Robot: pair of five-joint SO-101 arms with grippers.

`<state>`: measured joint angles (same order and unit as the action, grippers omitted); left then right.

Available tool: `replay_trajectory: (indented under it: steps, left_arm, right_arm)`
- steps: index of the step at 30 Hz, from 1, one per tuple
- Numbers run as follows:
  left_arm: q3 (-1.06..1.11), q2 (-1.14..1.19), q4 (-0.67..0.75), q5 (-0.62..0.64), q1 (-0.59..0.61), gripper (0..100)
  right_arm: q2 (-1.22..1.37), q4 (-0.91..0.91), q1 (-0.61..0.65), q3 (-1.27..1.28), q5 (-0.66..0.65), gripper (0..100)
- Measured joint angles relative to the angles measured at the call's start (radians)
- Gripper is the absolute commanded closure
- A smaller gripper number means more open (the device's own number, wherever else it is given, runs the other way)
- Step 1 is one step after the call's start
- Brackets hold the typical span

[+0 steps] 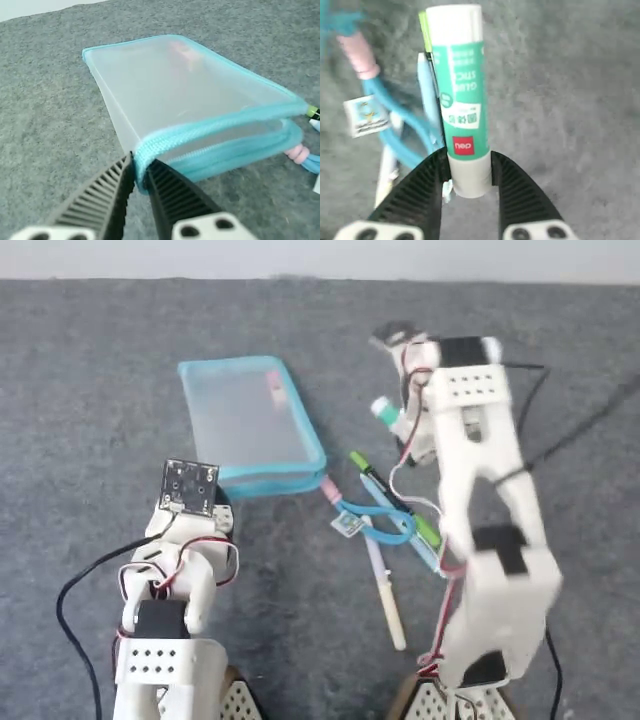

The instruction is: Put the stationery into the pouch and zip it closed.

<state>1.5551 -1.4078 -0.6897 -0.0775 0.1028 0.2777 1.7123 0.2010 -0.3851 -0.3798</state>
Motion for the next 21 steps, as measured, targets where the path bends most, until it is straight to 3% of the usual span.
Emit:
replay_trajectory:
  steps: [5,12,15,21]
  left_arm:
    - [0.0,0.0,0.0,0.0,0.0,99]
    - [0.0,0.0,0.0,0.0,0.0,99]
    - [0.0,0.0,0.0,0.0,0.0,99]
    - [0.0,0.0,0.0,0.0,0.0,99]
  right_arm:
    - [-0.322,-0.021,0.17,0.269,0.041,99.2]
    - [-0.689,-0.245,0.448,0.727,0.044,99.2]
    - [-0.7,-0.327,0.535,0.829,0.044,99.2]
    - [-0.537,-0.42,0.551,0.827,0.063,99.2]
